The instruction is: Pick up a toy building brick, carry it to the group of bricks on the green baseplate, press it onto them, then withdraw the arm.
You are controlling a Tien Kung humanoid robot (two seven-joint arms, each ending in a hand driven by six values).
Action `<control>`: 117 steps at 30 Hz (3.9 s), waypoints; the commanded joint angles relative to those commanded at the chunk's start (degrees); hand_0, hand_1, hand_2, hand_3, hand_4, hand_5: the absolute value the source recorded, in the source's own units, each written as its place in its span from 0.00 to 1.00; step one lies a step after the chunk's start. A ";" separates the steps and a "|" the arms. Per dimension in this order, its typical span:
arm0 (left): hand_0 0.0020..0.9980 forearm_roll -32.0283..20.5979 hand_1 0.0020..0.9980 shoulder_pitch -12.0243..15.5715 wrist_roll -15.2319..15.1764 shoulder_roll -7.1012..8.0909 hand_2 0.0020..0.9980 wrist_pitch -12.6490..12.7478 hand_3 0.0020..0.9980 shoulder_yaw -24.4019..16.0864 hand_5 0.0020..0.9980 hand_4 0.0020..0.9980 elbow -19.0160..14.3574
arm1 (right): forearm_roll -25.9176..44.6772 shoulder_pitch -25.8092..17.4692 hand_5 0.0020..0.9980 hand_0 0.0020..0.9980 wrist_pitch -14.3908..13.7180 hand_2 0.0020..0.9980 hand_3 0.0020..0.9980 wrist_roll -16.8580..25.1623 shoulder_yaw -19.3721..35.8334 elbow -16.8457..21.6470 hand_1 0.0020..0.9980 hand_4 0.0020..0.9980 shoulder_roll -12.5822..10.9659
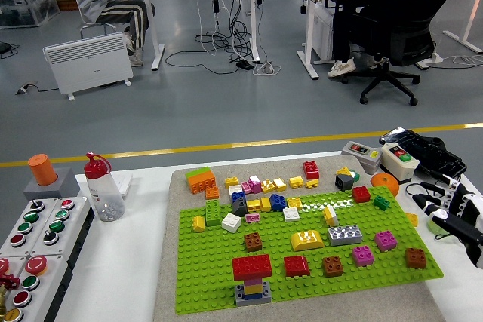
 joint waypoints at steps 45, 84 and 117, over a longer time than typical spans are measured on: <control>0.66 -1.18 0.69 -0.89 0.04 0.22 0.67 -0.06 0.58 0.73 1.00 0.29 0.00 | -52.87 20.14 0.25 0.79 13.07 0.78 0.80 -8.76 -23.24 -13.50 0.78 0.77 -8.76; 0.66 -1.15 0.69 -0.23 0.17 0.04 0.68 0.02 0.57 0.86 1.00 0.29 0.00 | -54.57 25.51 0.21 0.74 10.01 0.76 0.72 -7.63 -31.09 -22.05 0.76 0.68 -6.53; 0.65 -1.78 0.69 -0.96 0.05 0.11 0.68 0.14 0.58 1.16 1.00 0.29 0.00 | -55.08 26.81 0.17 0.73 9.91 0.74 0.66 -8.10 -32.42 -24.17 0.75 0.63 -5.94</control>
